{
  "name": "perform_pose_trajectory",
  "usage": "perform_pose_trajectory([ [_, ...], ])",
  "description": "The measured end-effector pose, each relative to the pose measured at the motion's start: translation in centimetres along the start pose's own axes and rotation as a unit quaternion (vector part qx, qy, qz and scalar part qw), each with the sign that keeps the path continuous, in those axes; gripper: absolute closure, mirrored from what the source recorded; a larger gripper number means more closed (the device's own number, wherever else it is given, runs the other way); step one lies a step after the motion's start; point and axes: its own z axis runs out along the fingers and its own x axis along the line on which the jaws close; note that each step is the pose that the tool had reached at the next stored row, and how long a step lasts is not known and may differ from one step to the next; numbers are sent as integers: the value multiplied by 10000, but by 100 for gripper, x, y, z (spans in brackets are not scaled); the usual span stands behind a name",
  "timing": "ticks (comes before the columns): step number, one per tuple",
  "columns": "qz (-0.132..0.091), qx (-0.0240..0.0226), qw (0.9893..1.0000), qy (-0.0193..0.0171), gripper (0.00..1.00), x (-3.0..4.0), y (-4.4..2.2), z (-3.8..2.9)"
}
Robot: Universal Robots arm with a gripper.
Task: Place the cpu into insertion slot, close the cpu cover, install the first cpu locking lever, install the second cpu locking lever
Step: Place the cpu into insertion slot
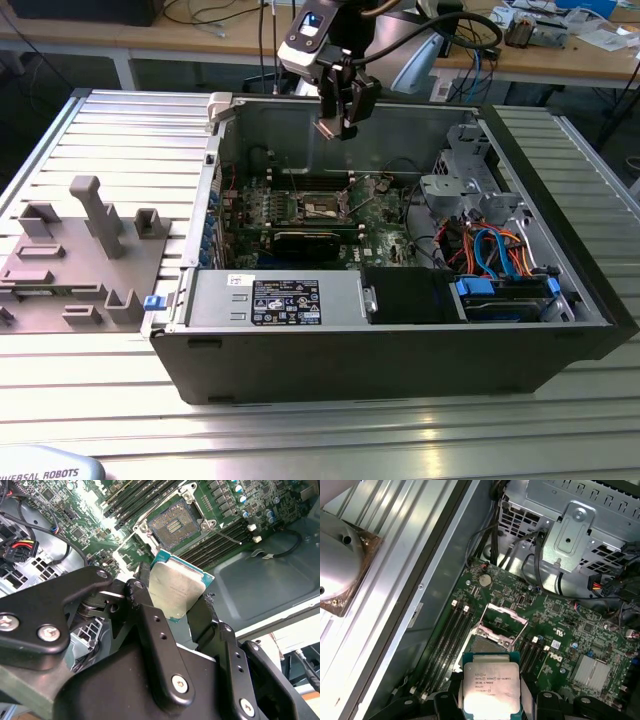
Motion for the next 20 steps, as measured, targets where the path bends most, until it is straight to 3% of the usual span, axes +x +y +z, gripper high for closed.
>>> perform_pose_trajectory([
  [20, 131, -2, 9999, -11, 46, 0, 0, 1],
])
